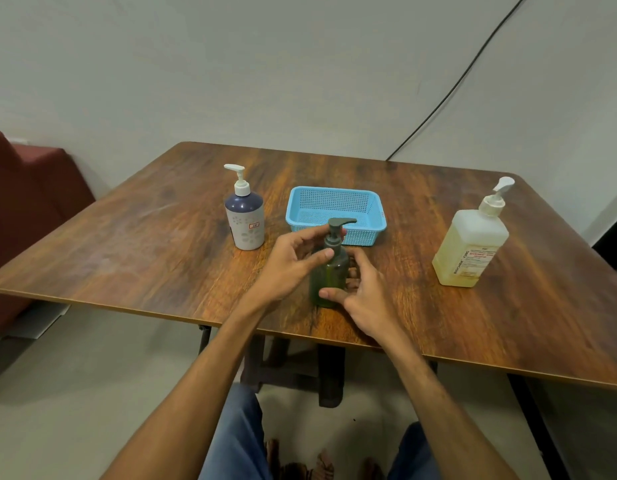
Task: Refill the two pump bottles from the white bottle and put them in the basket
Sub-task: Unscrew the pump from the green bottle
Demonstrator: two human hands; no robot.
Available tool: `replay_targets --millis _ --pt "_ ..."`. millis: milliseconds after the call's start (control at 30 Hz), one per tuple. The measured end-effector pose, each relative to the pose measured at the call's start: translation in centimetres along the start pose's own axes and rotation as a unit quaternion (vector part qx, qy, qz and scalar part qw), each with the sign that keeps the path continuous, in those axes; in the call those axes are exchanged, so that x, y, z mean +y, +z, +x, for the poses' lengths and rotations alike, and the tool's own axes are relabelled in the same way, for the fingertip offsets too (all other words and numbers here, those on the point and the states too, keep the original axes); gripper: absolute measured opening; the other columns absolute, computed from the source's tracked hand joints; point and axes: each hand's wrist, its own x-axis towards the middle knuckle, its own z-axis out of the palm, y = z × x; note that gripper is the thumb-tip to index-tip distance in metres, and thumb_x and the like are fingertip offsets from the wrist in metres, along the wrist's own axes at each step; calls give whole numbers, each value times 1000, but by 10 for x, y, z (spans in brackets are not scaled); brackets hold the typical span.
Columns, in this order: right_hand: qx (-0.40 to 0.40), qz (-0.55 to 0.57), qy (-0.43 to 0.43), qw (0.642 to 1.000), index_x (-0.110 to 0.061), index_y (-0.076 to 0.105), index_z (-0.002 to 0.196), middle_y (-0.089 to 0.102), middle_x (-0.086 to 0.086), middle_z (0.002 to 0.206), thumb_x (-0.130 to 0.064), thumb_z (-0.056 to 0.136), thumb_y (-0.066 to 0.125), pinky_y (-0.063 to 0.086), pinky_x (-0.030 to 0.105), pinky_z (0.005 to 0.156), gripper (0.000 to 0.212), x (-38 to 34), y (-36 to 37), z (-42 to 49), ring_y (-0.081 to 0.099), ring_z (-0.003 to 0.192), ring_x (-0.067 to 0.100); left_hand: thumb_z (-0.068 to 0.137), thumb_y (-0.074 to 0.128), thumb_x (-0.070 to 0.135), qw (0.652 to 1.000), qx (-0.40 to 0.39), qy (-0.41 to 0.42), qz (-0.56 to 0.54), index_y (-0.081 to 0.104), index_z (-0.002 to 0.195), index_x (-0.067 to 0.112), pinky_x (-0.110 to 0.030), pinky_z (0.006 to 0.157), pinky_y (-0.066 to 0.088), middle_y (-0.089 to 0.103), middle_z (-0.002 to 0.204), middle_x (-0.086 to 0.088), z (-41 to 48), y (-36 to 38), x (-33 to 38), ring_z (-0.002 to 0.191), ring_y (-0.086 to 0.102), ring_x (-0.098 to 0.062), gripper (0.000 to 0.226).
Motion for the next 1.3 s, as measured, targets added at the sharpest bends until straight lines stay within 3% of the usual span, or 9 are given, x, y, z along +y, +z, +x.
replay_targets --millis 67,200,333,467,633,800,933,1133,1300 --pt "0 -4 1 1000 -30 50 131 63 -10 127 -15 75 87 58 35 91 69 2 0 0 64 113 8 88 68 -5 1000 28 5 2 59 130 -4 -32 99 54 68 127 -14 1 -2 2 120 66 -22 43" --pt "6 -5 3 1000 -33 49 131 62 -13 126 -15 75 87 59 38 90 70 4 1 1 62 115 9 75 83 0 994 101 27 41 70 110 -1 -26 85 57 75 108 -6 7 6 5 101 72 -16 37" --pt "6 -8 -1 1000 -31 48 134 61 -11 130 -14 76 86 57 31 91 71 3 1 1 62 117 9 79 82 6 997 59 19 38 65 124 4 -26 95 54 71 122 -1 6 6 2 115 67 -12 49" --pt "6 -5 3 1000 -31 48 134 63 -10 128 -16 75 87 58 36 92 72 4 1 1 64 113 8 92 66 2 1000 -2 5 19 56 136 0 -35 104 51 66 133 -8 3 -3 -4 126 61 -18 45" --pt "11 -6 7 1000 -31 48 134 61 -13 128 -17 75 87 58 39 92 72 6 2 2 62 115 8 78 82 4 993 97 36 54 69 117 3 -28 89 58 75 113 -2 7 4 3 106 72 -15 41" --pt "11 -5 5 1000 -36 47 132 58 -17 128 -13 76 86 58 31 91 73 5 1 2 60 115 5 69 91 26 981 161 48 96 73 110 10 -44 90 60 75 110 1 9 15 -3 104 72 -15 48" --pt "8 -8 8 1000 -46 42 129 54 -26 124 -14 76 86 56 23 87 76 3 1 1 59 114 3 72 89 27 981 161 54 99 74 110 10 -43 91 59 75 108 1 11 20 2 105 70 -13 44" --pt "11 -3 9 1000 -40 45 132 59 -11 133 -18 74 87 58 42 92 74 8 1 3 62 116 11 74 87 23 977 182 71 85 76 98 6 -43 89 60 75 102 -2 14 15 17 101 72 -16 32" --pt "11 -17 7 1000 -42 45 132 59 -13 133 -19 73 88 58 42 92 76 8 2 3 61 116 10 72 89 21 972 203 92 77 76 100 5 -44 88 60 75 104 -6 23 9 43 100 73 -19 34"
